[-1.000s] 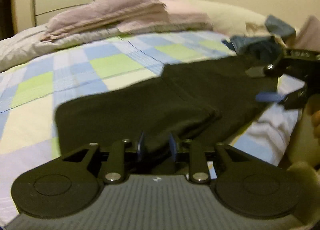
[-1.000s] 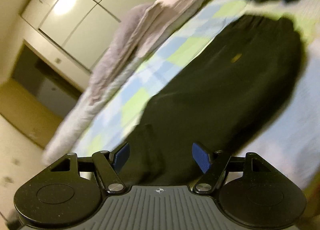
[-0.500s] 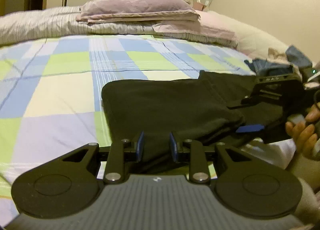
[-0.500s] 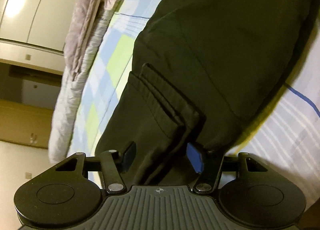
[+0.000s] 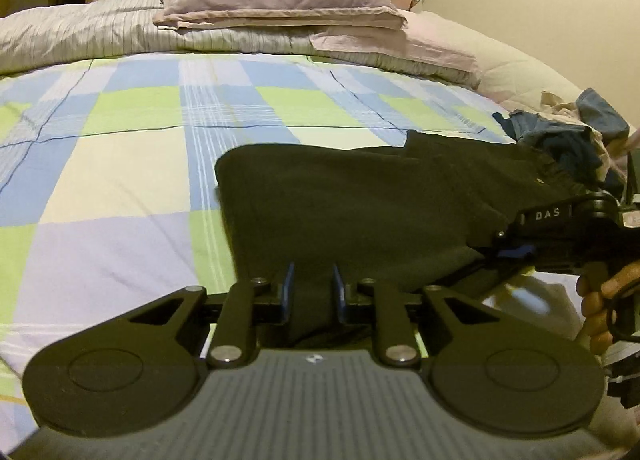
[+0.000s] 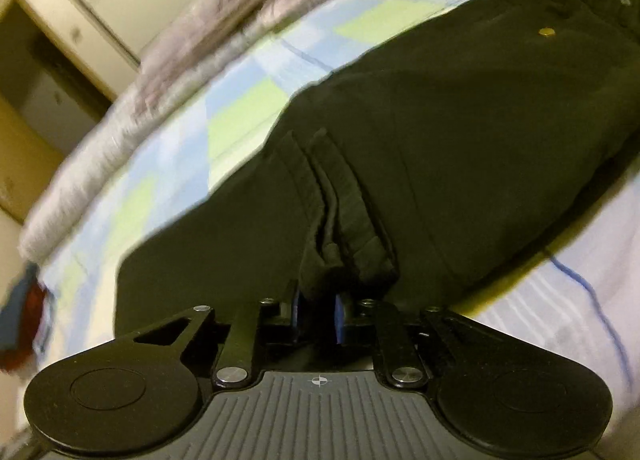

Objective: Fold clothes

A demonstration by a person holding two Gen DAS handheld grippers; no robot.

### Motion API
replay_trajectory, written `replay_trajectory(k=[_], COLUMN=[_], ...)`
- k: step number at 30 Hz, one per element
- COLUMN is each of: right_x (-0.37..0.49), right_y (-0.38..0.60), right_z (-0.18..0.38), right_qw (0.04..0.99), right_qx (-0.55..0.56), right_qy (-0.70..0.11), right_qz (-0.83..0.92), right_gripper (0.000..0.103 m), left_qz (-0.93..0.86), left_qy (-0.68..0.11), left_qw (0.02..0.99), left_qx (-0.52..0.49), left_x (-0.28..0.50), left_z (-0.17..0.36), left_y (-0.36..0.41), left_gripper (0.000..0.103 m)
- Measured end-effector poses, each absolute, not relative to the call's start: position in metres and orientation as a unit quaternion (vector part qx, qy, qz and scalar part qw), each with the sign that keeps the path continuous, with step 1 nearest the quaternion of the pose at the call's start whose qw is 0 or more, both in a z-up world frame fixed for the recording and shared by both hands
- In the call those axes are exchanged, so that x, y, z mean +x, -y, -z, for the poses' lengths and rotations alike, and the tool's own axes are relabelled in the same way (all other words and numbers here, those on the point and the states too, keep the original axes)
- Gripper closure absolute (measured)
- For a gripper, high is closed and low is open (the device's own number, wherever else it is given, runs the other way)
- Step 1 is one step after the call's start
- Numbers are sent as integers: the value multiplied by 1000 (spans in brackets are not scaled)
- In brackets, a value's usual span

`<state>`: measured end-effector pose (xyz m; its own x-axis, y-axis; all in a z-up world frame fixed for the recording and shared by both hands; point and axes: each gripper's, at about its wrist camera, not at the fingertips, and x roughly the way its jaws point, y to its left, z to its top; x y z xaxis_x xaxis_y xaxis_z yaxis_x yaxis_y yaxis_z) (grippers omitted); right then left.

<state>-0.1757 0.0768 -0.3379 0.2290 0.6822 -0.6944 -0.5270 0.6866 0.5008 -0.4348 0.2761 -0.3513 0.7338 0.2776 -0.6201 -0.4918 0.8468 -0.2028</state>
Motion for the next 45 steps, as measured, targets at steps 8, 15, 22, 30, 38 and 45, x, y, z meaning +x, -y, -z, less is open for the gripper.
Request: replay_trajectory(k=[8, 15, 22, 30, 38, 45], right_x=[-188, -179, -148, -145, -193, -193], right_y=[-79, -128, -192, -165, -104, -112], right_z=[296, 298, 363, 351, 325, 332], right_qw=[859, 845, 832, 824, 817, 812], right_qx=[-39, -61, -145, -108, -127, -146], right_qy=[-395, -313, -306, -319, -314, -352], right_qz=[-323, -429, -439, -455, -466, -443], right_gripper=[53, 53, 70, 70, 70, 70], left_qz=[-239, -236, -241, -256, -241, -277], left_qy=[-282, -274, -323, -307, -314, -344], left_qw=[913, 921, 904, 903, 902, 881], left_qx=[-174, -146, -142, -156, -173, -170], left_x=[-441, -388, -340, -365, -422, -412], left_z=[328, 322, 371, 357, 349, 346], left_y=[-303, -334, -348, -338, -286, -273], left_gripper=[88, 89, 89, 93, 93, 94])
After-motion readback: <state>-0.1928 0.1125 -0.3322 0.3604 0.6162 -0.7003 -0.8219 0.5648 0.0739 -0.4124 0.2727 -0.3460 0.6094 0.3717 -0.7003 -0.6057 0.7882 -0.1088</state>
